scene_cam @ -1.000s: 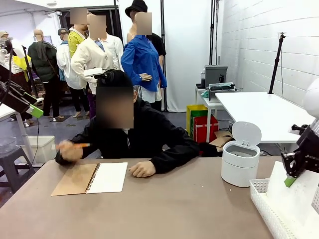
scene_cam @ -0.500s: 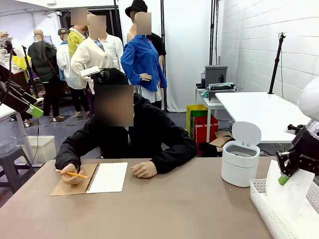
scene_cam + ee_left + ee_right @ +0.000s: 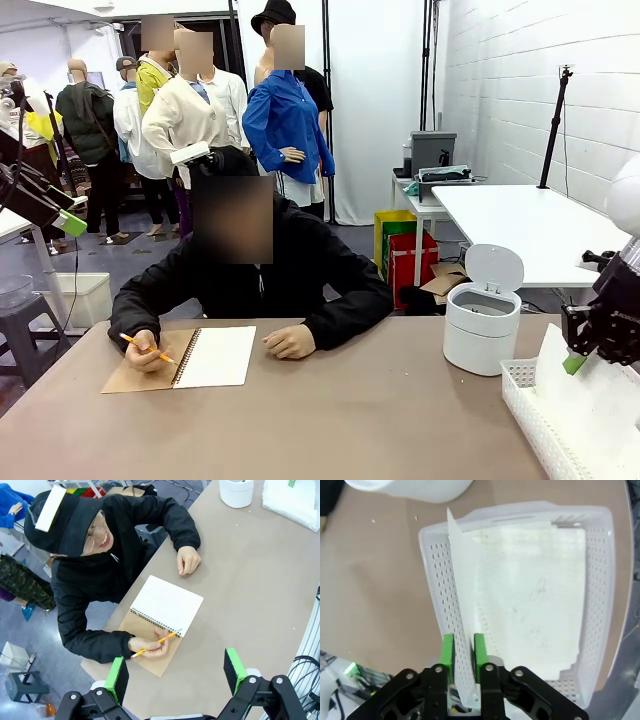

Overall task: Sort the paper based on its condition.
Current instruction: If a person hands you a paper, place it in the Organizing basket , and if it's crumpled, put it in the Trash can.

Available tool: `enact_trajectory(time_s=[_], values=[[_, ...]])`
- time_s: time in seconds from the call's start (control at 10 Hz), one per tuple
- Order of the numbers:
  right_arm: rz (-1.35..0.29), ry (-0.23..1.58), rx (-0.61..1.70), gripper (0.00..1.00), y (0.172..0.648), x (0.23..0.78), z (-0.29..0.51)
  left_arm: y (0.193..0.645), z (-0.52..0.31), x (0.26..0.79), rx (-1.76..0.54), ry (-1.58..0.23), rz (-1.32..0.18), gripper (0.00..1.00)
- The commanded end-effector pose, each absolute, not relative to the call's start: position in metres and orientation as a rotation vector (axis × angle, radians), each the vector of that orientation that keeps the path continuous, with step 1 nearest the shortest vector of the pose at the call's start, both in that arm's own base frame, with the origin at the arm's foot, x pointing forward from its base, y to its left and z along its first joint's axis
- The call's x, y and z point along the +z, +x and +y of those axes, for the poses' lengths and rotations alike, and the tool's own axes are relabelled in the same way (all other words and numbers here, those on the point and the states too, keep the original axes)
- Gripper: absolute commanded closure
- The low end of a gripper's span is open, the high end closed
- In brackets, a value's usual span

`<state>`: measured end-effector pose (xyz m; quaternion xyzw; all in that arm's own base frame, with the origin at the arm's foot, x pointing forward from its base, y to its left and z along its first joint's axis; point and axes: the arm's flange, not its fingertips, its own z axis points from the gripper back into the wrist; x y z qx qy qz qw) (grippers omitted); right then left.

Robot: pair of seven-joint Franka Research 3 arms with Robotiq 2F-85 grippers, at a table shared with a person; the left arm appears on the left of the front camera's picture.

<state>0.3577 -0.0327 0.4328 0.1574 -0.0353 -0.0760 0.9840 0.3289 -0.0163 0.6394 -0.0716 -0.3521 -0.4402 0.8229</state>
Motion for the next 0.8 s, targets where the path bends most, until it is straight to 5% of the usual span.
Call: enact_trajectory(time_s=[0.0, 0.1, 0.2, 0.7], values=[[-0.055, 0.282, -0.164, 0.25, 0.261, 0.382, -0.017, 0.329, -0.015, 0.640, -0.937, -0.163, -0.753, 0.00], [-0.049, 0.265, -0.155, 0.06, 0.257, 0.383, -0.017, 0.329, -0.015, 0.640, -0.937, -0.163, -0.753, 0.00], [-0.050, 0.257, -0.159, 0.00, 0.256, 0.386, -0.018, 0.329, -0.015, 0.640, -0.937, -0.163, -0.753, 0.00], [-0.079, 0.194, -0.110, 0.00, 0.271, 0.403, -0.029, 0.329, -0.015, 0.640, -0.937, -0.163, -0.753, 0.00]])
